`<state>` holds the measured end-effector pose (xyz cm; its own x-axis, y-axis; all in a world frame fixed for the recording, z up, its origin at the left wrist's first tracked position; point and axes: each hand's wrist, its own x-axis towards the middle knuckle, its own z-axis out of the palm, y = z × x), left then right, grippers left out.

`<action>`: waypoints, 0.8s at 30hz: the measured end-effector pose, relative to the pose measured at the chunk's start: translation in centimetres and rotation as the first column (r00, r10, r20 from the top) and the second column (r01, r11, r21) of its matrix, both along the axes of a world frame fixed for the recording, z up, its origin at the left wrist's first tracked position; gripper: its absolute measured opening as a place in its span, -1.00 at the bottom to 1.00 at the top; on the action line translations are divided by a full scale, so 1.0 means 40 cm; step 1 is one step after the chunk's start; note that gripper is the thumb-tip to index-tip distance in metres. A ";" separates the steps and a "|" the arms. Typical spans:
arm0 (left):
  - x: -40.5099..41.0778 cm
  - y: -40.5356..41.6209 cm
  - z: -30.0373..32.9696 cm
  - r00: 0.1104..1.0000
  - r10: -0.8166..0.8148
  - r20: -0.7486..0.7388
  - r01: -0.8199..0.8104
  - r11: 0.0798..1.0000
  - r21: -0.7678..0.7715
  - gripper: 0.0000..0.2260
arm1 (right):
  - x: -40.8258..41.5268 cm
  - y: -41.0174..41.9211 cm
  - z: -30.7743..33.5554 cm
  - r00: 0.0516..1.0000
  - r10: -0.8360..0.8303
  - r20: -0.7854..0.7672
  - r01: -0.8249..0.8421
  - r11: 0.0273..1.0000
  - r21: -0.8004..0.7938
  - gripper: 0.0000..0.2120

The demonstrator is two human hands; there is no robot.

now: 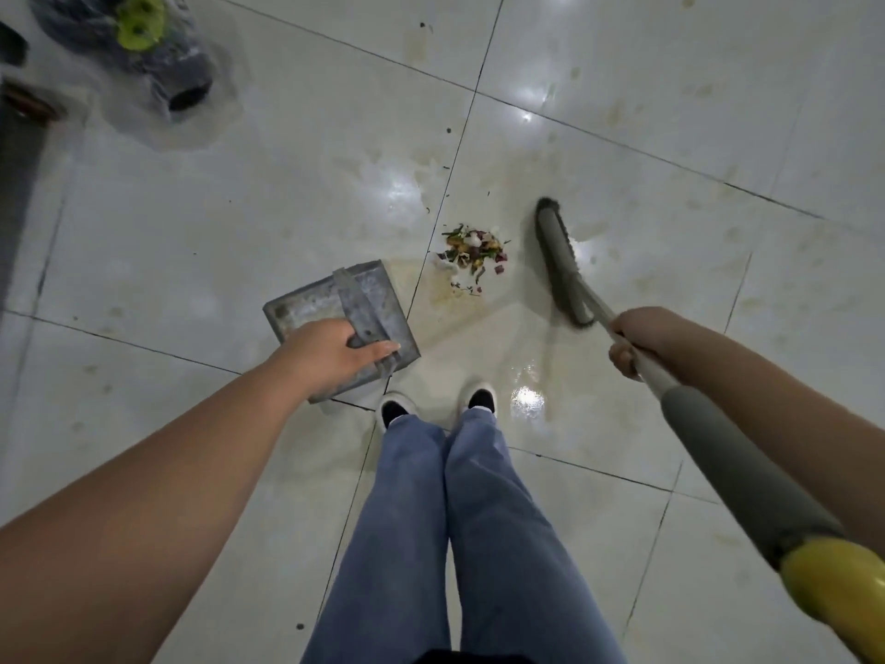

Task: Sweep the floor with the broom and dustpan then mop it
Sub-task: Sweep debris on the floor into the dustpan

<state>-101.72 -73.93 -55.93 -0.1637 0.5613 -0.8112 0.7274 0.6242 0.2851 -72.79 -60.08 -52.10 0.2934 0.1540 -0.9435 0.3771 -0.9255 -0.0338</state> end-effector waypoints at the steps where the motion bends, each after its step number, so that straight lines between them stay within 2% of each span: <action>1: 0.005 0.007 -0.011 1.000 0.008 0.009 -0.008 1.000 0.006 -0.60 | -0.012 -0.007 -0.010 0.999 -0.026 -0.034 0.025 0.999 -0.025 -0.82; 4: 0.006 0.037 -0.036 0.995 0.081 0.058 -0.083 0.996 0.033 -0.63 | -0.006 -0.032 0.009 0.992 -0.079 -0.098 0.073 0.995 -0.063 -0.89; 9: -0.013 0.049 -0.046 0.953 0.264 0.151 -0.264 0.964 -0.024 -0.69 | 0.067 -0.014 0.066 0.997 -0.058 -0.058 0.057 0.998 -0.017 -0.91; 14: -0.048 -0.001 -0.050 0.958 0.272 0.091 -0.266 0.961 -0.069 -0.61 | 0.071 0.045 0.068 1.000 0.005 -0.014 -0.005 0.999 0.045 -0.92; 18: -0.050 -0.056 -0.064 0.936 0.319 0.146 -0.304 0.946 -0.114 -0.64 | 0.058 0.091 0.063 0.998 0.065 0.005 -0.065 0.995 0.079 -0.86; 21: -0.053 -0.104 -0.065 0.918 0.373 0.136 -0.339 0.915 -0.220 -0.57 | 0.042 0.115 0.067 0.996 0.092 -0.017 -0.090 0.990 0.107 -0.81; 24: -0.052 -0.148 -0.058 0.899 0.421 0.123 -0.385 0.892 -0.239 -0.61 | 0.021 0.134 0.075 0.995 0.086 -0.049 -0.081 0.993 0.084 -0.76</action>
